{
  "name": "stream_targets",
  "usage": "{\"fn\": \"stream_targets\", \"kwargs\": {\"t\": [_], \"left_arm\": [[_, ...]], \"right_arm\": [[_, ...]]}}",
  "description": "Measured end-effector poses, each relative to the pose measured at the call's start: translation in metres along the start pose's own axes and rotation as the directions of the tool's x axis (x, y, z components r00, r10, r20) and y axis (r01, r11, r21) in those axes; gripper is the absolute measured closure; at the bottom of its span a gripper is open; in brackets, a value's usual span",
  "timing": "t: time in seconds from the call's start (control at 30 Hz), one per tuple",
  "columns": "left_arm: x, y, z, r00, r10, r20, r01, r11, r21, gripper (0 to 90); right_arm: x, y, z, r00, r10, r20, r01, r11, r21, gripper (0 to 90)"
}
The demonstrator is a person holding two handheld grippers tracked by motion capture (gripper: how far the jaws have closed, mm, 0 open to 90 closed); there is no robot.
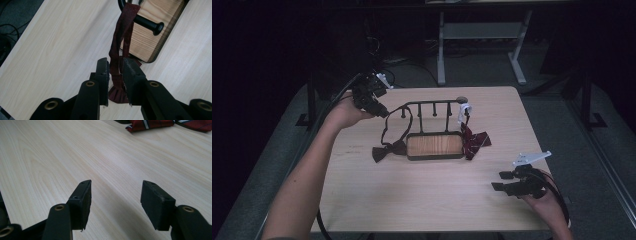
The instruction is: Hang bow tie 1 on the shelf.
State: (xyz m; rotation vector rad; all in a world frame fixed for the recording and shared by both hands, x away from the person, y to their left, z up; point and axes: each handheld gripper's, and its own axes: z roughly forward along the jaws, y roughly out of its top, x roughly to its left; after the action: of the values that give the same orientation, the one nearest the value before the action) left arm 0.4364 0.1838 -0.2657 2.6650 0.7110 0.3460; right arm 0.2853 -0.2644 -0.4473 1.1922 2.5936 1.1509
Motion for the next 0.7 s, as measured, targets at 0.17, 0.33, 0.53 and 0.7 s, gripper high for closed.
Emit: {"fn": "stream_targets", "kwargs": {"t": [0.17, 0.33, 0.53, 0.7], "left_arm": [[-0.003, -0.002, -0.003, 1.0, 0.005, 0.003, -0.005, 1.0, 0.001, 72.7], [-0.006, -0.006, 0.0, 0.9998, 0.017, 0.011, -0.017, 0.9998, 0.006, 71.2], [-0.007, -0.014, 0.0, 0.9999, 0.004, 0.014, -0.004, 1.0, -0.001, 70.6], [-0.009, -0.019, 0.0, 0.9998, -0.002, 0.02, 0.003, 1.0, -0.006, 69.9]], "right_arm": [[0.001, 0.0, 0.0, 1.0, 0.003, 0.003, -0.003, 1.0, 0.0, 41.7], [0.0, 0.0, 0.0, 1.0, 0.0, 0.003, 0.0, 1.0, -0.001, 41.6], [0.001, 0.0, 0.0, 1.0, 0.002, 0.006, -0.002, 1.0, 0.003, 41.5], [0.0, 0.0, 0.0, 1.0, 0.006, 0.006, -0.006, 1.0, 0.001, 41.5]]}}
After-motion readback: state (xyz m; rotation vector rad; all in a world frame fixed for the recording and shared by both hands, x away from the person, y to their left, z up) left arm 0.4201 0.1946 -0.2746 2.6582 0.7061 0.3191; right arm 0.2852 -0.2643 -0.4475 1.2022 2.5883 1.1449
